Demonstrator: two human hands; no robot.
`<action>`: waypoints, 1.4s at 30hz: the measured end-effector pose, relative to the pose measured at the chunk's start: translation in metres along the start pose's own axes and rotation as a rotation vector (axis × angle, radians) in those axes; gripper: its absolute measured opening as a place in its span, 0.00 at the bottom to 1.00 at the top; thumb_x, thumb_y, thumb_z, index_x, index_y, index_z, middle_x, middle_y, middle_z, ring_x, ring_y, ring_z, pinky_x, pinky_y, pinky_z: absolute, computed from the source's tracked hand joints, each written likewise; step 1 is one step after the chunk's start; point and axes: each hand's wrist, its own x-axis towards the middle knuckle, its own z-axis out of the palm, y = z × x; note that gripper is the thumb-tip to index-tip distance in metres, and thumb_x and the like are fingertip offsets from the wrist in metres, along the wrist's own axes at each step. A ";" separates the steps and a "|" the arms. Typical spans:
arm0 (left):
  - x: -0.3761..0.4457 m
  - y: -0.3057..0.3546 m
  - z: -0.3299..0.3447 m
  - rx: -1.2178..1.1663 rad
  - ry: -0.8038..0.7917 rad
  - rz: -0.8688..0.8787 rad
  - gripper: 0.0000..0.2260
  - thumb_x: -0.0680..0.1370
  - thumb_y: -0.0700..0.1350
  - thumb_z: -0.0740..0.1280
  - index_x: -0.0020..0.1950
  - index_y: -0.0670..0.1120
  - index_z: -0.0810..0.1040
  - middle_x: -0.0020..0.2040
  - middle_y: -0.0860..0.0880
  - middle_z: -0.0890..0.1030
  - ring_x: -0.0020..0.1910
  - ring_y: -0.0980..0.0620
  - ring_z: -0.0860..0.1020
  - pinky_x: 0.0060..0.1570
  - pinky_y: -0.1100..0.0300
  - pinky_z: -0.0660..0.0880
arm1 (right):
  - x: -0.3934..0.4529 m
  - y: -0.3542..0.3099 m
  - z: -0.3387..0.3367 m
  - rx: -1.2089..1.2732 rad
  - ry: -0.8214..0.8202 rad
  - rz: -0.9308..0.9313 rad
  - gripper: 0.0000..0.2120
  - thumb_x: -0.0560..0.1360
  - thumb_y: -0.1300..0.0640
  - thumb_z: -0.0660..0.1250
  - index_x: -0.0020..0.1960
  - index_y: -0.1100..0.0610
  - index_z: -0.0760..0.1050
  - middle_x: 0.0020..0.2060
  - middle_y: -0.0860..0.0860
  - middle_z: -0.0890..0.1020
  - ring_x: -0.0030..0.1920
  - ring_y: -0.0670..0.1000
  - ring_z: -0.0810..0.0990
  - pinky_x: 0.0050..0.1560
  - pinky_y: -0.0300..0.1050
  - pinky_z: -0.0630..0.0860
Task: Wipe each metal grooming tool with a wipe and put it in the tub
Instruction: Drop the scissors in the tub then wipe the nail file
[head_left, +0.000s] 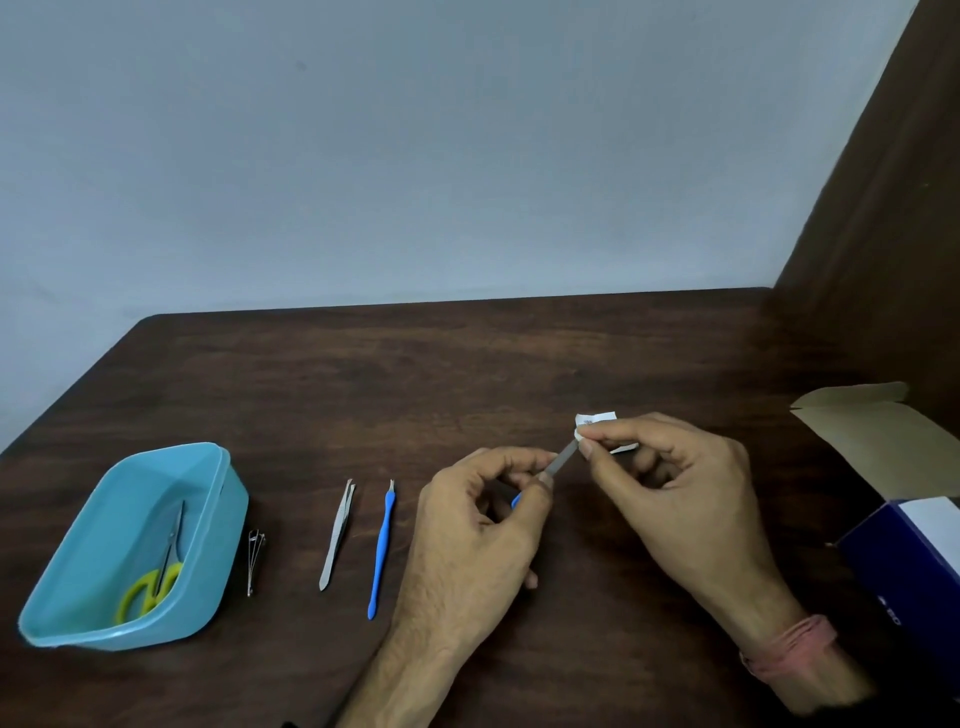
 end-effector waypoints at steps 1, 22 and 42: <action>0.000 0.000 0.000 0.002 0.001 0.000 0.08 0.84 0.45 0.75 0.53 0.58 0.91 0.45 0.54 0.85 0.29 0.51 0.81 0.30 0.38 0.84 | 0.000 0.000 0.000 0.000 -0.001 -0.011 0.10 0.76 0.61 0.82 0.52 0.48 0.91 0.43 0.38 0.87 0.28 0.49 0.76 0.33 0.32 0.70; 0.001 0.000 0.001 -0.027 -0.008 0.007 0.08 0.84 0.47 0.74 0.54 0.60 0.90 0.45 0.54 0.85 0.30 0.51 0.81 0.31 0.42 0.84 | -0.001 -0.005 -0.001 0.084 0.015 0.075 0.08 0.78 0.57 0.81 0.51 0.44 0.89 0.37 0.43 0.88 0.28 0.52 0.82 0.30 0.49 0.79; 0.001 -0.003 0.002 -0.027 -0.016 0.009 0.07 0.85 0.46 0.74 0.57 0.57 0.90 0.46 0.56 0.85 0.30 0.53 0.81 0.29 0.51 0.83 | -0.002 -0.003 0.000 0.001 0.001 0.039 0.07 0.78 0.60 0.81 0.51 0.48 0.90 0.37 0.37 0.86 0.28 0.47 0.80 0.34 0.33 0.72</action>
